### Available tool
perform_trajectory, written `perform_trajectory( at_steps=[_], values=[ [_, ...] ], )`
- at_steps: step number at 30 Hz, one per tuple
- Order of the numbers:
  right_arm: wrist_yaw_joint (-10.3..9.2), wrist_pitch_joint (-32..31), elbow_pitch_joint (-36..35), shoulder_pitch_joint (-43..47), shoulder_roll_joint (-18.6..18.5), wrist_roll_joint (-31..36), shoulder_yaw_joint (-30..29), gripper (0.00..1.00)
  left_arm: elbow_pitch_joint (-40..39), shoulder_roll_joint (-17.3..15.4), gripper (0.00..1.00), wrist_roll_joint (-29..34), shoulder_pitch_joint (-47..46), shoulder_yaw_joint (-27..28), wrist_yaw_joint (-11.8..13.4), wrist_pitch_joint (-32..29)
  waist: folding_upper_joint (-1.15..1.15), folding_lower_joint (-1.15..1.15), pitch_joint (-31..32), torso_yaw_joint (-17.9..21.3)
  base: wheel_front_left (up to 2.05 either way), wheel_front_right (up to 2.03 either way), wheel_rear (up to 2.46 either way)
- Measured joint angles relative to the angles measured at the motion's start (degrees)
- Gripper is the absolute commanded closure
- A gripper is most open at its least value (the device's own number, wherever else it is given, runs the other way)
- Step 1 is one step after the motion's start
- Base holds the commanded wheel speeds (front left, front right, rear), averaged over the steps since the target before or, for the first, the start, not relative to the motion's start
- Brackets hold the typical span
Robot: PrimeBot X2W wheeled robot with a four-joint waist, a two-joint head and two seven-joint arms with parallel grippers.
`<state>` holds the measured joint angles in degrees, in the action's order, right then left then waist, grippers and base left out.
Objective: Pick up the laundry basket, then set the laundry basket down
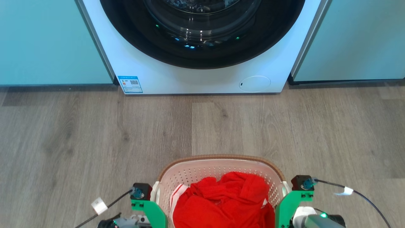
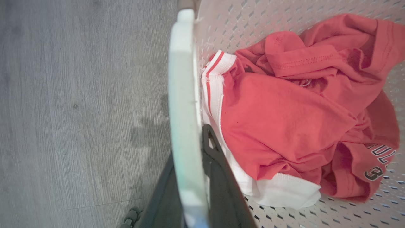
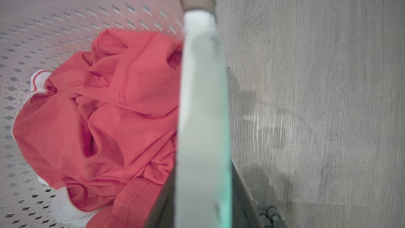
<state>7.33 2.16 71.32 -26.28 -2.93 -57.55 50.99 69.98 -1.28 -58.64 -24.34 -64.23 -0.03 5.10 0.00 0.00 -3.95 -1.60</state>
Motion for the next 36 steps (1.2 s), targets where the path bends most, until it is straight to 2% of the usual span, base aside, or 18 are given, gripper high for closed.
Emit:
perform_trajectory(
  at_steps=[19, 36],
  values=[
    [-0.01, 1.0, 0.4, -0.4, 0.0, -4.2, 4.8, 1.0, 0.6, 0.0, 1.0, -2.0, 0.0, -1.3, 0.0, 0.0, 0.0, 0.0, -0.4, 0.2, 0.0, 0.0, 0.0],
    [-0.01, 2.0, 1.1, -3.3, 0.0, -7.0, 7.6, 1.0, 0.9, 0.0, 1.0, -3.4, -1.3, -1.6, 0.1, 1.7, 0.0, 0.01, -3.3, 0.7, 0.0, 0.0, 0.0]
  ],
)
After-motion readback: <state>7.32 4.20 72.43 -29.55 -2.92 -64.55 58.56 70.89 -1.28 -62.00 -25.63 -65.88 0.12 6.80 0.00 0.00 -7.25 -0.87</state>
